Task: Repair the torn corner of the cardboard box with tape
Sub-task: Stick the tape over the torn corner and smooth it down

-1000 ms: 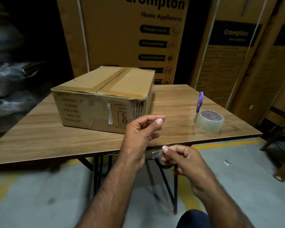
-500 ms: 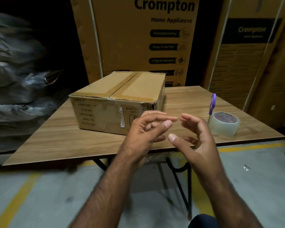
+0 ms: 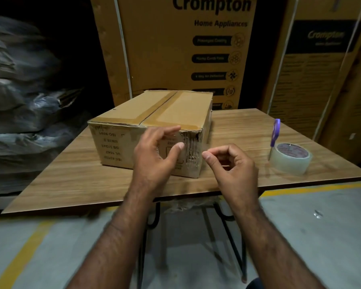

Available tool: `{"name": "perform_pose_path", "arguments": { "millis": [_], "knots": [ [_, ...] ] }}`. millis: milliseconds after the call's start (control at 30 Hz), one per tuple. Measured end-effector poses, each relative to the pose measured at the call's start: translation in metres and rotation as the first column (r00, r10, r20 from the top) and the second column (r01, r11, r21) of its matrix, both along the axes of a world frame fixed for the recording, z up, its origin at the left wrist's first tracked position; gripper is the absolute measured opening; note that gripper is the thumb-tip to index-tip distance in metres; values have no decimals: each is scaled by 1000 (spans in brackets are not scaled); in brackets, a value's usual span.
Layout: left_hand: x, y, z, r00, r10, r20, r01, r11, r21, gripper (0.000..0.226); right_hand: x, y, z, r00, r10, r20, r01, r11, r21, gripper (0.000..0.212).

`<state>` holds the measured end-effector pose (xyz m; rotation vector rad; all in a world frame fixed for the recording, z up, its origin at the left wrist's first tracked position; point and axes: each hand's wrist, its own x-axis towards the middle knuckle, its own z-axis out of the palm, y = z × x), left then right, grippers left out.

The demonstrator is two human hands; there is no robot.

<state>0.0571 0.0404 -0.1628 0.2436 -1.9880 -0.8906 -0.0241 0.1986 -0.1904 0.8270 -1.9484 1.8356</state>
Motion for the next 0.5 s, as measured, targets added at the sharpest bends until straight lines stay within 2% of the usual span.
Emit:
{"name": "perform_pose_path", "arguments": {
  "millis": [67, 200, 500],
  "knots": [
    [-6, -7, 5, 998, 62, 4, -60, 978, -198, 35, -6, -4, -2, 1000, -17, -12, 17, 999, 28, 9],
    [-20, -15, 10, 997, 26, 66, -4, 946, -326, 35, -17, -11, -5, 999, -42, -8, 43, 998, 37, 9],
    [-34, -23, 2, 998, -46, 53, 59, 961, -270, 28, -27, -27, -5, 989, -78, -127, 82, 996, 23, 9]
  ]
}}
